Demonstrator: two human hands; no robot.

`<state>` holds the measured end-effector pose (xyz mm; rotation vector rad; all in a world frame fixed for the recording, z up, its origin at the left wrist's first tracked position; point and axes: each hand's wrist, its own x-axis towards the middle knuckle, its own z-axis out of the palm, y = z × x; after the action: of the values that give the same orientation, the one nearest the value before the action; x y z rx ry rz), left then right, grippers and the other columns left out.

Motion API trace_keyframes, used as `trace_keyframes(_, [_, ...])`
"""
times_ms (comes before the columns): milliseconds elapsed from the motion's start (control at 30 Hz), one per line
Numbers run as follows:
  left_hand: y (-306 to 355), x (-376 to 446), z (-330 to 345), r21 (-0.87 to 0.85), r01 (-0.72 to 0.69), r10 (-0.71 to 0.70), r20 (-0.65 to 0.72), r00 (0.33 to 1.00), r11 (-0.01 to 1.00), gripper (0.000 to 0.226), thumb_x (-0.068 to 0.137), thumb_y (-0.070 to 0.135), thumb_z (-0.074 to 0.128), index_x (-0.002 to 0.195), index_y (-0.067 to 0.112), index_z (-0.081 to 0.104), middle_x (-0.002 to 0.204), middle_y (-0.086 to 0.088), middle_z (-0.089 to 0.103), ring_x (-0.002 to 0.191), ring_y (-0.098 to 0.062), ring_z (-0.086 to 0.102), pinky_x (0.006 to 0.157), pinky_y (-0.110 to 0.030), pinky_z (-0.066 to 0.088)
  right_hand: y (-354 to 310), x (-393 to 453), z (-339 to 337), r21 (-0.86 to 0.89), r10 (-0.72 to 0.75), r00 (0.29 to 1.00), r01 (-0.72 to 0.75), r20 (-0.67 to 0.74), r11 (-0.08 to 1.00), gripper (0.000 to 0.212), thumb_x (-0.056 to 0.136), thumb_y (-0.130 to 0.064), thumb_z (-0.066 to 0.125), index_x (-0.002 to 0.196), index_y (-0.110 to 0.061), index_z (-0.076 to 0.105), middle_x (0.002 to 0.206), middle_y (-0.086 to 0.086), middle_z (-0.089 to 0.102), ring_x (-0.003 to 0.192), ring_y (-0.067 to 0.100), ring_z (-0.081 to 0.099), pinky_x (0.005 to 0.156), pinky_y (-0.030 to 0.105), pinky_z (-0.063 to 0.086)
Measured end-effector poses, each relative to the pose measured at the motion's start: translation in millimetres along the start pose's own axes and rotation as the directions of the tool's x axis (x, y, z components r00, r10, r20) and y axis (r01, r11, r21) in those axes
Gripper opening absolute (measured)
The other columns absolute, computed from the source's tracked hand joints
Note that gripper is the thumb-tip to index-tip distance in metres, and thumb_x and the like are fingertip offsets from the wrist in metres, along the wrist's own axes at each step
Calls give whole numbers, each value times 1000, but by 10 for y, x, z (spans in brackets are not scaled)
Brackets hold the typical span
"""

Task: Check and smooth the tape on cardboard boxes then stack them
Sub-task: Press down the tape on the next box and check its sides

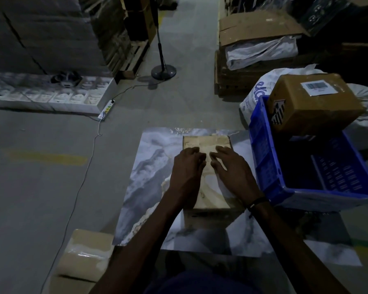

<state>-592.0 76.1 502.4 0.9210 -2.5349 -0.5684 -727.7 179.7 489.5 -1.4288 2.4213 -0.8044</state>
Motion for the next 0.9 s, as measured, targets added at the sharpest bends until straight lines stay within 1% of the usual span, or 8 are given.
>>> trace_keyframes(100, [-70, -16, 49, -2, 55, -55, 10, 998, 998, 28, 102, 32, 58, 125, 25, 71, 142, -2, 61, 129, -22, 55, 102, -48, 46, 1, -16, 17, 25, 4, 1000, -4, 20, 1000, 36, 106, -34, 51, 139, -23, 61, 154, -2, 50, 146, 13, 38, 117, 27, 26])
trace_keyframes(167, [-92, -42, 38, -30, 54, -53, 30, 998, 998, 31, 103, 34, 56, 130, 25, 69, 146, -2, 58, 133, -21, 54, 104, -50, 46, -13, -13, -14, 43, 5, 1000, -6, 25, 999, 37, 106, -34, 51, 139, -24, 61, 154, -2, 49, 146, 13, 39, 119, 31, 29])
trace_keyframes(333, [-92, -288, -47, -81, 50, -45, 69, 997, 995, 35, 100, 42, 57, 127, 23, 71, 144, -2, 59, 129, -18, 57, 106, -52, 45, -45, -218, -111, 39, 7, 999, -9, 40, 999, 35, 102, -36, 58, 135, -25, 65, 149, -2, 55, 140, 12, 46, 116, 35, 39])
trace_keyframes(533, [-64, -451, -12, -62, 60, -56, 74, 996, 996, 35, 99, 41, 56, 124, 24, 72, 143, 0, 60, 123, -19, 62, 100, -56, 48, -123, -400, -62, 38, 62, 995, -65, 74, 997, 37, 104, -31, 55, 140, -24, 61, 157, -3, 45, 150, 13, 31, 120, 32, 23])
trace_keyframes(633, [-38, -481, -27, -66, 67, -62, 75, 995, 996, 36, 99, 42, 54, 124, 23, 72, 143, -1, 60, 124, -20, 61, 100, -56, 48, -111, -407, -75, 70, 61, 995, -67, 82, 995, 37, 105, -32, 55, 140, -24, 60, 157, -3, 45, 150, 14, 31, 121, 33, 23])
trace_keyframes(767, [39, -611, -137, -57, 45, -40, 87, 995, 997, 34, 97, 43, 54, 118, 24, 74, 142, -1, 61, 125, -19, 60, 101, -57, 43, -59, -549, -102, 63, 27, 994, -34, 104, 997, 37, 103, -36, 56, 139, -26, 62, 156, -4, 46, 149, 13, 34, 122, 39, 30])
trace_keyframes(833, [69, -733, -143, -68, 40, -33, 105, 994, 997, 34, 97, 44, 53, 116, 26, 74, 142, 0, 61, 128, -18, 58, 104, -58, 41, -29, -674, -83, 59, 19, 991, -26, 129, 998, 38, 103, -37, 53, 139, -29, 60, 157, -6, 45, 149, 11, 32, 123, 38, 29])
trace_keyframes(900, [78, -844, -112, -74, 50, -42, 112, 993, 996, 35, 98, 44, 52, 121, 28, 73, 144, 2, 60, 135, -16, 52, 106, -61, 39, -32, -778, -51, 59, 11, 989, -20, 144, 998, 39, 104, -38, 49, 141, -30, 58, 159, -8, 41, 151, 10, 28, 123, 32, 23])
